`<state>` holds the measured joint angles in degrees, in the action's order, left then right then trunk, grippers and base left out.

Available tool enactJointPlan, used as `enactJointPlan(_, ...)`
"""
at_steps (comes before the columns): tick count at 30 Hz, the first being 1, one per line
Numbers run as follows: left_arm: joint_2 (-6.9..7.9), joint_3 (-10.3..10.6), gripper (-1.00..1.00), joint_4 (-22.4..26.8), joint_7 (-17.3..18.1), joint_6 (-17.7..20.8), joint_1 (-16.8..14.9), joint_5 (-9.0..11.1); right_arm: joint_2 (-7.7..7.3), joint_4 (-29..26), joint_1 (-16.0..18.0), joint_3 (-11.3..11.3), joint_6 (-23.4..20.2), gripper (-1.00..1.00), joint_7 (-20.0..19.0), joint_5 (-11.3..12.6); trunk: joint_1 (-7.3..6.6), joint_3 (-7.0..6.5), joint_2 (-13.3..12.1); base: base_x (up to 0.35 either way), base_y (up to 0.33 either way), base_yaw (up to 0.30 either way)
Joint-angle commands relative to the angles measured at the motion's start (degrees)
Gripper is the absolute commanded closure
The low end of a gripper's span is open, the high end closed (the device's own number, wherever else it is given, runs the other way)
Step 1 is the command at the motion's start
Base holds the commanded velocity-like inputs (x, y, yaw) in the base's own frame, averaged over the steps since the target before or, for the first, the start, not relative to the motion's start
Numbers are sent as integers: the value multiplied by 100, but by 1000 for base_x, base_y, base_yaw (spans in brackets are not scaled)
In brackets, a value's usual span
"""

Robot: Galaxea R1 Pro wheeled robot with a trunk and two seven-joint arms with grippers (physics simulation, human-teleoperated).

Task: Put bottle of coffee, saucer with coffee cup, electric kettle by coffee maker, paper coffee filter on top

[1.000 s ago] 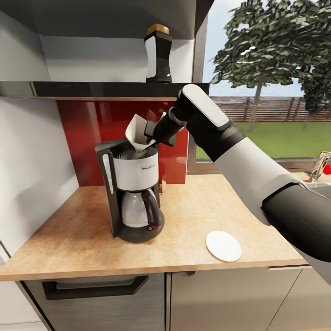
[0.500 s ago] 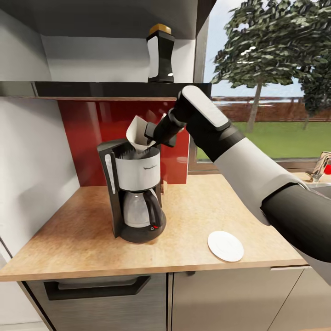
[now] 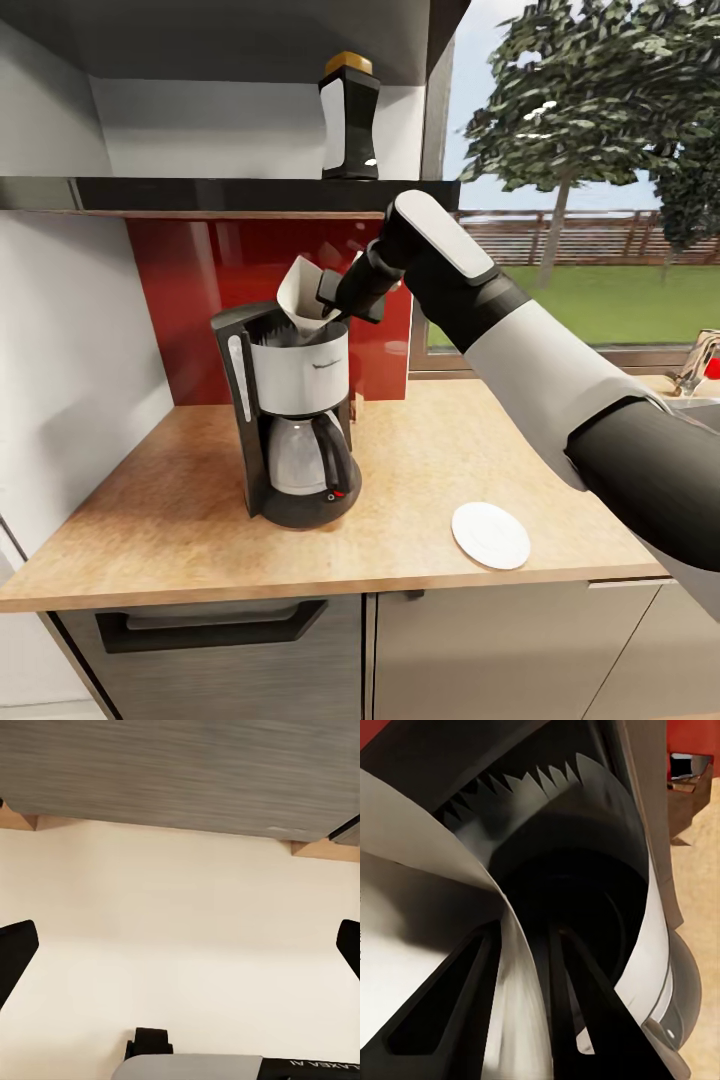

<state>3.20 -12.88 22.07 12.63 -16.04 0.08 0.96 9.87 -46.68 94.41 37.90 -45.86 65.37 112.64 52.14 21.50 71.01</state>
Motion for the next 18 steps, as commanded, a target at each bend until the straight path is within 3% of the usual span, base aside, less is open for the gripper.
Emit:
enactJointPlan(1, -4, -40, -100, 7, 55, 4, 1, 10, 1, 0, 7, 6, -20, 100, 46, 39, 0, 6, 4, 0, 0, 0)
enactJointPlan(5, -4, -49, -100, 6, 52, 4, 1, 10, 5, 1, 7, 33, -21, 100, 46, 39, 0, 6, 4, 0, 0, 0)
enactJointPlan(9, -4, -95, -100, 7, 54, 4, 1, 10, 3, 5, 7, 492, -20, 100, 46, 39, 0, 6, 4, 0, 51, 0)
enactJointPlan(18, -4, -112, -100, 7, 55, 4, 1, 10, -2, -8, 7, 569, -20, 100, 46, 34, 0, 6, 4, 0, 48, 0)
